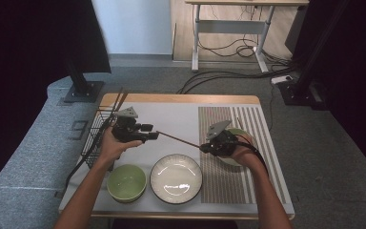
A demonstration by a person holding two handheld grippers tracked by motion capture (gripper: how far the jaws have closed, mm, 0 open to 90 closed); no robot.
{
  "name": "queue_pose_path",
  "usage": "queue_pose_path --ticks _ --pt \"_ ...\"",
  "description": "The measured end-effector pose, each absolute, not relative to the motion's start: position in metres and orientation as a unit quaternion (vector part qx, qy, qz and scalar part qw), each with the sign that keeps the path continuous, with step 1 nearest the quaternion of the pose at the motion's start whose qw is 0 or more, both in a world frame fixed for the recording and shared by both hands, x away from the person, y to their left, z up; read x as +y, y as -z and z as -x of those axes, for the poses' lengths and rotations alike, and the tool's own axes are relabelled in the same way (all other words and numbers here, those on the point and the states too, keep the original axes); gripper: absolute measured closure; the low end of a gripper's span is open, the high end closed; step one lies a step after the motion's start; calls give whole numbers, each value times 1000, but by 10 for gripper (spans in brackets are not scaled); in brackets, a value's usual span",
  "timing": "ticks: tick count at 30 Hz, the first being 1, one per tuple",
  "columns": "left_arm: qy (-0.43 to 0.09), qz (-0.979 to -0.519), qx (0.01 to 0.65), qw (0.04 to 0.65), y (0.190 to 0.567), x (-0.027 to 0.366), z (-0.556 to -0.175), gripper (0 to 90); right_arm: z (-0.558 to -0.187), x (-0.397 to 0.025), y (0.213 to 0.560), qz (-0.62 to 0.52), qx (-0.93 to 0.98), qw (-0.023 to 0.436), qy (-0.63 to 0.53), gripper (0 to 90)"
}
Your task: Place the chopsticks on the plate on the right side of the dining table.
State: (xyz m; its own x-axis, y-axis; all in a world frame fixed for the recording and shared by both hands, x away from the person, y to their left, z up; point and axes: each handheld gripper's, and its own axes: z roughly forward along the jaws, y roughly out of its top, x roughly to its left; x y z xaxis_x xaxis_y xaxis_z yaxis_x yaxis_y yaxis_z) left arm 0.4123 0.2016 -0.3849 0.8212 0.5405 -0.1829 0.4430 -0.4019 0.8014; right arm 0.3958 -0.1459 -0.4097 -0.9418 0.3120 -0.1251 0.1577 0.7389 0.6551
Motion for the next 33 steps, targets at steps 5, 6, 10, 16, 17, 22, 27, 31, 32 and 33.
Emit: queue_pose_path --ticks 5,6,10,16,17,22,27,31,32,33 --pt "-55 -833 298 463 388 206 -409 495 -396 -153 412 -147 922 118 -339 847" --pt "-56 -833 298 462 389 206 -408 495 -396 -154 412 -150 921 117 -341 847" --pt "-61 -838 295 455 389 206 -404 497 -397 -158 413 -160 917 115 -347 847" --pt "-63 -840 294 452 390 206 -398 503 -396 -163 414 -164 913 114 -355 847" --pt "-65 -840 294 452 391 207 -397 502 -396 -164 414 -165 912 114 -357 847" --pt "-63 -838 300 452 397 208 -396 503 -395 -171 413 -171 909 116 -361 847" --pt "-64 -837 301 453 399 209 -394 506 -394 -179 412 -182 903 120 -371 847" --pt "-70 -836 302 453 400 209 -391 506 -394 -183 411 -189 899 119 -376 847" --pt "-72 -836 303 452 400 209 -390 506 -394 -184 410 -188 899 120 -376 847" --pt "-73 -837 303 450 401 209 -390 506 -394 -184 410 -189 899 122 -377 847"
